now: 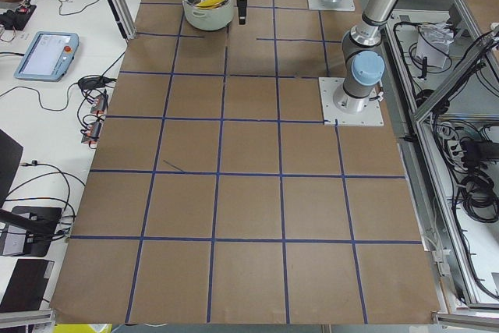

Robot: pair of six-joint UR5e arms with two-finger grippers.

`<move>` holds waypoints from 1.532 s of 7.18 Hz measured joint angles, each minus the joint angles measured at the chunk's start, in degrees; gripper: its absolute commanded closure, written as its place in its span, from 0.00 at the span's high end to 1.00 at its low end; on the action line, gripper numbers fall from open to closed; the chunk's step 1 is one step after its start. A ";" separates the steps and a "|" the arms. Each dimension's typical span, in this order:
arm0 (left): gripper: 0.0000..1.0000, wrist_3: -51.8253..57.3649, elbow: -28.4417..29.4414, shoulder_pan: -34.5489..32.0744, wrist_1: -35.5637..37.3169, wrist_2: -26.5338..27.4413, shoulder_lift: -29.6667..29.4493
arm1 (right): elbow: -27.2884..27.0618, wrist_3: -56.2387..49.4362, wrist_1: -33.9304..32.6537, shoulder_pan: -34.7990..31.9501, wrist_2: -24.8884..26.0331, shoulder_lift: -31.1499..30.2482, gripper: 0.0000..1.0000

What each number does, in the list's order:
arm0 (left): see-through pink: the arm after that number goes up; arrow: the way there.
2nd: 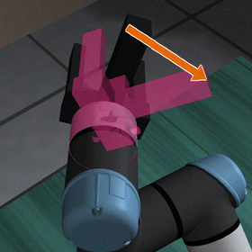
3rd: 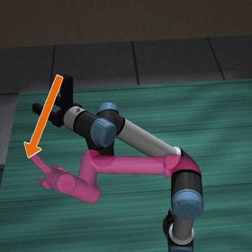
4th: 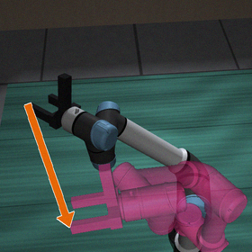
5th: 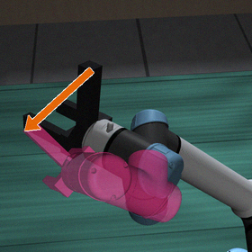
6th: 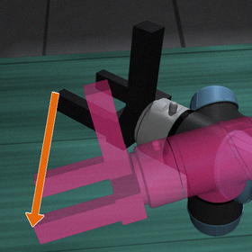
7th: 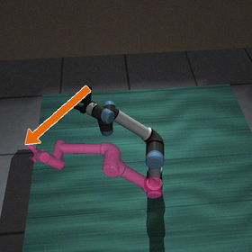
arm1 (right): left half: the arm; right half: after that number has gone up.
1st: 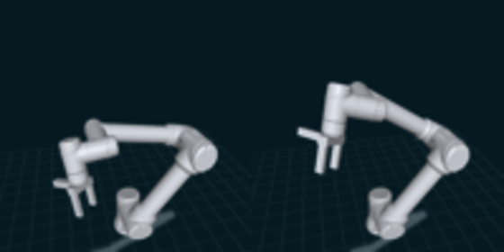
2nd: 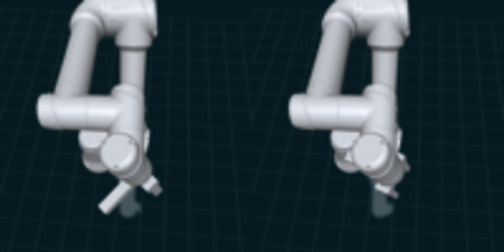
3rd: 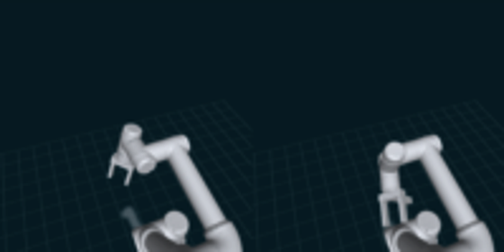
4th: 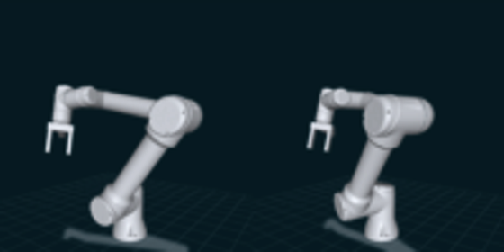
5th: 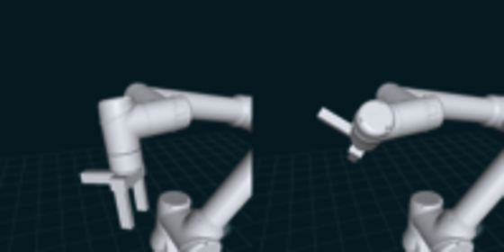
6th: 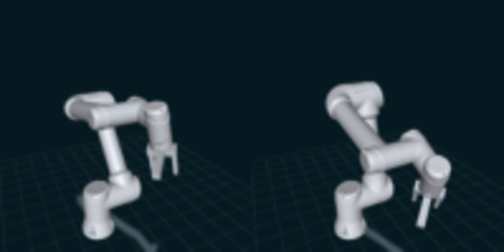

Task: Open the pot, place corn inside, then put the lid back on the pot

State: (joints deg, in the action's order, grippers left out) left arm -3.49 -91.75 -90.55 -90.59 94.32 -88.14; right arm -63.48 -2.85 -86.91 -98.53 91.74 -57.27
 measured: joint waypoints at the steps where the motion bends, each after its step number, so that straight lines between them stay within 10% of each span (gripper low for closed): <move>1: 1.00 -0.03 -0.05 -0.02 0.04 -0.12 0.00 | 0.00 0.08 -0.23 -0.01 -0.04 0.08 0.42; 3: 1.00 -0.10 0.10 -0.03 0.06 -0.18 -0.01 | -0.07 0.53 -0.80 -0.08 -0.02 0.23 0.95; 8: 1.00 -0.11 0.82 -0.05 0.07 -0.25 0.00 | -0.39 0.81 -0.91 0.25 0.25 -0.75 0.99; 11: 1.00 0.00 0.87 0.02 0.15 -0.19 -0.15 | -5.81 0.55 1.26 1.09 0.82 -11.46 1.00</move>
State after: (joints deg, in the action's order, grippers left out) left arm -3.49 -90.88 -90.54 -90.45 94.13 -88.30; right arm -69.29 -2.30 -85.66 -97.43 92.56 -68.73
